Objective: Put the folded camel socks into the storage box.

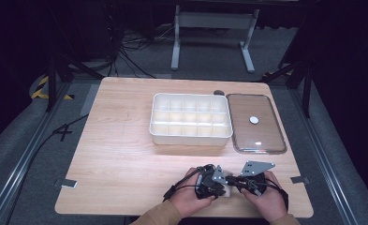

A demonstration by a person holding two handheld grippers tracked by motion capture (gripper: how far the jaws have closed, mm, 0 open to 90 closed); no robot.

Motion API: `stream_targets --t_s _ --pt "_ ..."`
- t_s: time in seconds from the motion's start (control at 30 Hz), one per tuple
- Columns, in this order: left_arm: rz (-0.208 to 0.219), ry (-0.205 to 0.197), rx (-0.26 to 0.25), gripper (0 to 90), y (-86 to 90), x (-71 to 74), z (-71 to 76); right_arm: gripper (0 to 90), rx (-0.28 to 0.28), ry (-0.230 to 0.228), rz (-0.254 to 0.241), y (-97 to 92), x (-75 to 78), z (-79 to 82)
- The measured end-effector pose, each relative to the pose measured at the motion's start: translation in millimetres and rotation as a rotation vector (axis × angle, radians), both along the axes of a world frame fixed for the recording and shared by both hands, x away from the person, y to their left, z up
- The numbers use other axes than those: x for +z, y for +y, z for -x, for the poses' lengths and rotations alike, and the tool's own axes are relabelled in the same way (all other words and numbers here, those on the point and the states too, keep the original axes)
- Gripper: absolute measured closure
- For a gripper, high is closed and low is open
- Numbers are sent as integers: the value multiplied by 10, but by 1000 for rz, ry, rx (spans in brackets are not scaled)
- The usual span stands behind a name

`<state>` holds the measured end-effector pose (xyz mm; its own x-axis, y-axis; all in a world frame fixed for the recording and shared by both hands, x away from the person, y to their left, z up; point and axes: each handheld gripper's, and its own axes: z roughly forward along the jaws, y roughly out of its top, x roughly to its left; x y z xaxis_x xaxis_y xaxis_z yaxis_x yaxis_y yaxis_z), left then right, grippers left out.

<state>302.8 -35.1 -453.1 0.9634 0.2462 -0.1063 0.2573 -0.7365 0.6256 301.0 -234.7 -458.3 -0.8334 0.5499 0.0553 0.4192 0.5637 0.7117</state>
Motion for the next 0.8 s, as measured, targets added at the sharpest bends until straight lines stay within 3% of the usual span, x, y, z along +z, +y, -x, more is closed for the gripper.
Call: stream_targets --t_s 0.13,0.3,0.5,0.67,0.8 --pt "-3 23 5 798 1 -21 -22 850 -6 15 -12 -13 7 -2" --pt "-16 18 10 796 -1 -13 -14 808 -25 21 -24 -31 88 8" --pt "-23 8 8 795 -5 -7 -12 696 -113 1 -87 -39 180 8" --pt "-21 12 6 793 -10 -9 -6 577 -170 -13 -84 6 154 -14" --pt "-26 -1 -4 792 -11 -7 -8 515 -182 35 -53 9 51 -78"
